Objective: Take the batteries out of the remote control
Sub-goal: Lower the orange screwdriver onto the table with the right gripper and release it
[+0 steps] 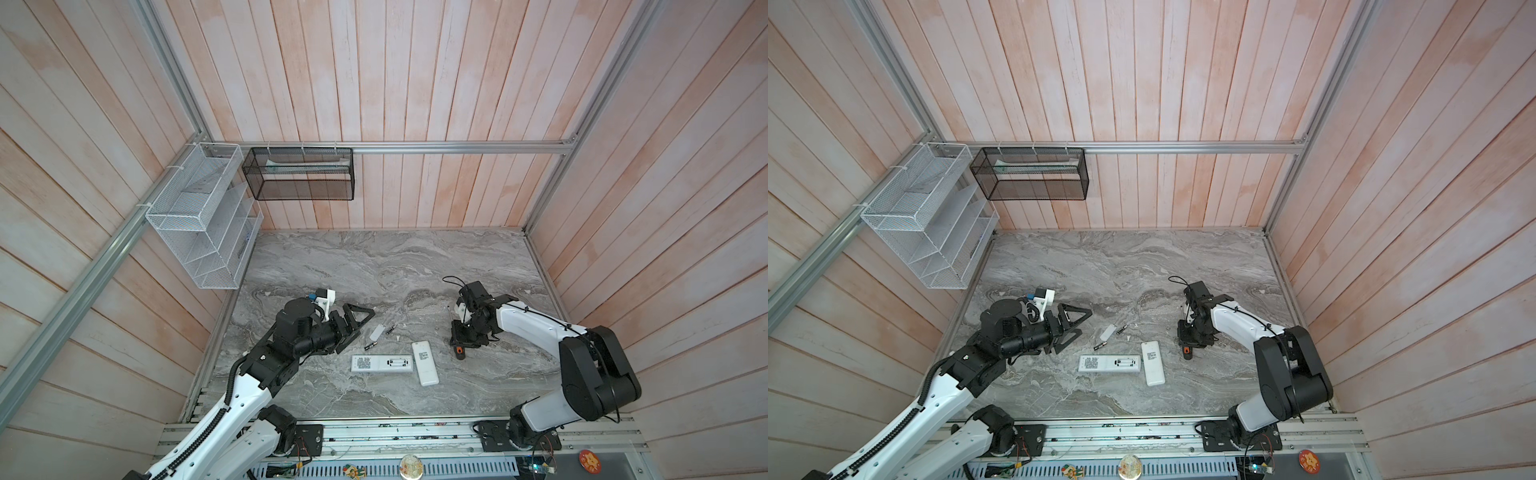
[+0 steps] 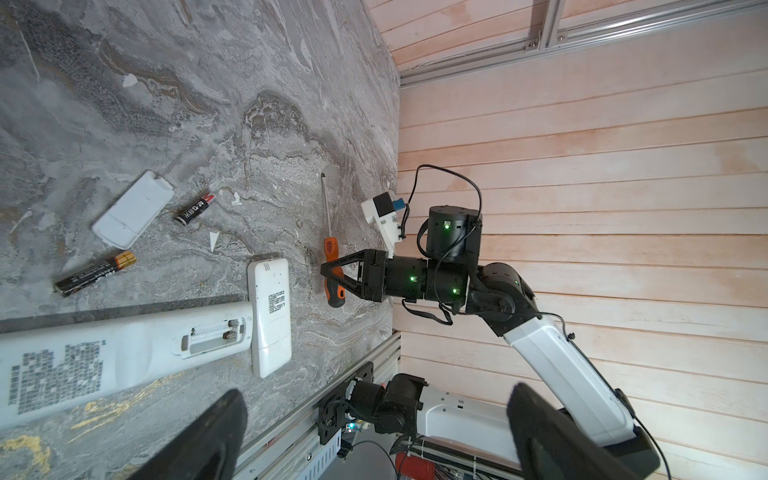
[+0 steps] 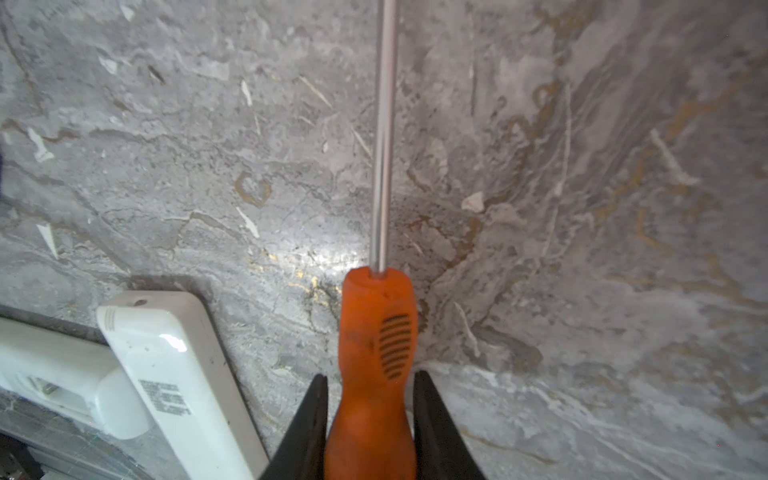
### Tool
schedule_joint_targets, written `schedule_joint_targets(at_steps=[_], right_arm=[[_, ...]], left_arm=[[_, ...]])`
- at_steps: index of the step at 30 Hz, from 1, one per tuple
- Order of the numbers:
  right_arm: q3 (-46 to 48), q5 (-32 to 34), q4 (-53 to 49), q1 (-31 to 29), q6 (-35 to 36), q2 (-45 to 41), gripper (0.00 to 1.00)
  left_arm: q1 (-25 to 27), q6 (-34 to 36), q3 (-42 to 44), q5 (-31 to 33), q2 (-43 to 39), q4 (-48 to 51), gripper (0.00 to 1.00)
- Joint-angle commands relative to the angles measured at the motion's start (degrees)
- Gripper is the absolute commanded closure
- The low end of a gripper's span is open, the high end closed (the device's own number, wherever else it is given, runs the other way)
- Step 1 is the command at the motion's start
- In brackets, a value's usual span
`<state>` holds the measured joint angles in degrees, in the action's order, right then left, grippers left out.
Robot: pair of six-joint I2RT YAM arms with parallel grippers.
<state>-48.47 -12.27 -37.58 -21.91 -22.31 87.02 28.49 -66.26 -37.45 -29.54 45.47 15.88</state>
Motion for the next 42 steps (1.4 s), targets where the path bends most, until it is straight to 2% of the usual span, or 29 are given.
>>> schedule_joint_targets(at_steps=[1, 9, 19, 27, 33, 36, 39, 42], right_arm=[[0.6, -0.3, 0.2, 0.3, 0.4, 0.9, 0.85], [0.6, -0.9, 0.4, 0.3, 0.5, 1.4, 0.74], [0.9, -1.2, 0.3, 0.4, 0.5, 0.9, 0.45], [0.3, -0.9, -0.8, 0.4, 0.3, -1.0, 0.33], [-3.9, -0.5, -3.7, -0.1, -1.3, -8.3, 0.30], [-5.0, -2.9, -4.9, -1.1, -3.0, -13.4, 0.25], [-3.6, -4.9, -6.9, -3.3, -5.0, -17.3, 0.18], [-0.5, -4.6, -8.8, -7.9, -7.9, -20.4, 0.13]], left_arm=[[-0.2, -0.3, 0.2, 0.6, 0.1, -0.1, 0.00], [-0.3, -0.8, 1.0, 1.1, -0.5, 0.0, 0.00], [-0.4, -1.4, 1.6, 1.4, -1.0, 0.0, 0.00], [-0.4, -2.6, 3.0, 1.8, -2.1, -1.0, 0.00], [-0.4, -2.4, 2.7, 1.7, -1.9, -1.0, 0.00], [-0.4, -2.4, 2.9, 1.7, -1.7, -1.2, 0.00], [-0.4, -2.4, 3.1, 1.4, -1.5, -1.9, 0.00], [-0.4, -2.4, 3.4, 1.0, -1.0, -2.8, 0.00]])
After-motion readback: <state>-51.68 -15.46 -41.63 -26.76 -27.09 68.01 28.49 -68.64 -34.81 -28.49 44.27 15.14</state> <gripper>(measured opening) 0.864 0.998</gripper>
